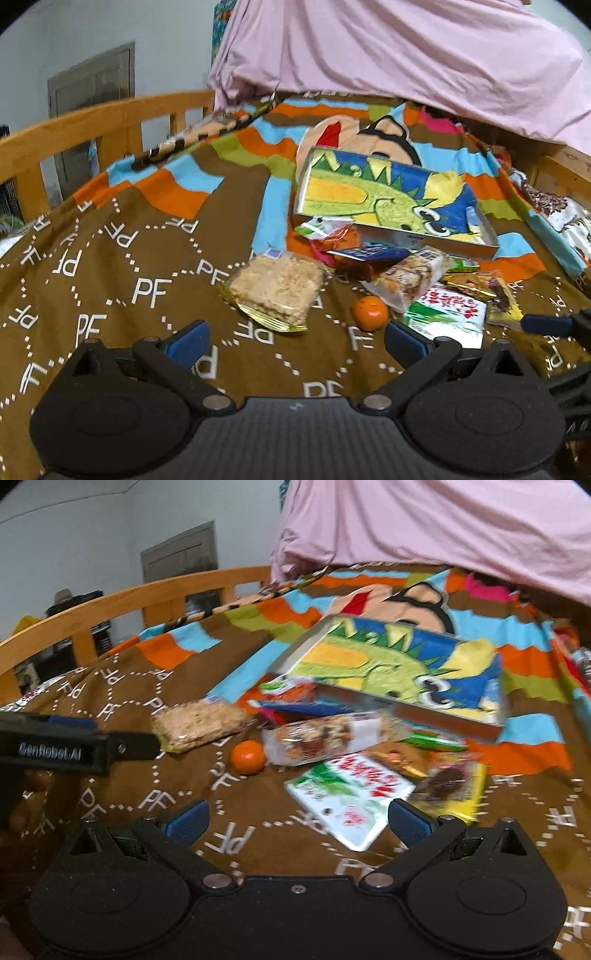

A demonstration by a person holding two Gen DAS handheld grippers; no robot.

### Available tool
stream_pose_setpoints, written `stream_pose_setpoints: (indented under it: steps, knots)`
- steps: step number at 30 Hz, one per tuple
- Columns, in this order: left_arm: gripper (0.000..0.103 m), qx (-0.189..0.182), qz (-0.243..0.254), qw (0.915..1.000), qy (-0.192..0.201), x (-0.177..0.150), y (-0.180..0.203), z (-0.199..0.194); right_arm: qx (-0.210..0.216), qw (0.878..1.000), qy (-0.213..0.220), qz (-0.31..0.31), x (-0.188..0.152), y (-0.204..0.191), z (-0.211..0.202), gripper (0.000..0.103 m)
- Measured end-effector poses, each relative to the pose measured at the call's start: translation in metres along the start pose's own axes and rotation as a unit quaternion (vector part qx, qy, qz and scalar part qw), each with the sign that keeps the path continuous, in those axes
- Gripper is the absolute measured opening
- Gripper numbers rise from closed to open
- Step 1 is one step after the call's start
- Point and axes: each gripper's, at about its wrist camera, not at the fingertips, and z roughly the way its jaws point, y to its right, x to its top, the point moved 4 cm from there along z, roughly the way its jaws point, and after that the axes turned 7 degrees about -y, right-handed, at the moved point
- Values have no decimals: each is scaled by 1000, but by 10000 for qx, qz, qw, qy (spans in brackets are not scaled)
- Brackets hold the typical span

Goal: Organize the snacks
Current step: 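Close the left gripper on the rice cracker box while the right gripper grasps the tangerine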

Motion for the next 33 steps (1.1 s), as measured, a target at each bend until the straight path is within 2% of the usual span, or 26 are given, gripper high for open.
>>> stream_pose_setpoints:
  steps: [2, 6, 12, 15, 18, 21, 26, 30, 33]
  knots:
    - [103, -103, -115, 9998, -123, 8, -8, 6, 158, 9999, -65, -19, 4, -4, 11, 102]
    - [103, -217, 142, 9993, -254, 26, -19, 26, 528, 9985, -148, 0, 13, -12, 29, 102]
    - [103, -400, 925, 9949, 100, 48, -24, 51, 883, 9958, -166, -149, 24, -29, 47, 102]
    - [103, -633, 1070, 9918, 295, 50, -23, 63, 889, 9956, -228, -176, 25, -32, 53, 102]
    - [103, -798, 1333, 9876, 224, 48, -20, 73, 884, 9955, -317, -85, 23, -30, 61, 102]
    - [103, -849, 1711, 9816, 67, 43, -18, 84, 849, 9955, -417, 29, 21, -28, 69, 96]
    - [102, -1038, 1439, 9837, -302, 36, -31, 102, 653, 9971, -393, -49, 24, -29, 80, 89]
    - [100, -1115, 1477, 9823, -300, 35, -36, 105, 541, 9977, -385, -135, 29, -31, 90, 79]
    - [94, -1067, 1587, 9812, -248, 34, -35, 104, 538, 9978, -388, -87, 33, -30, 95, 76]
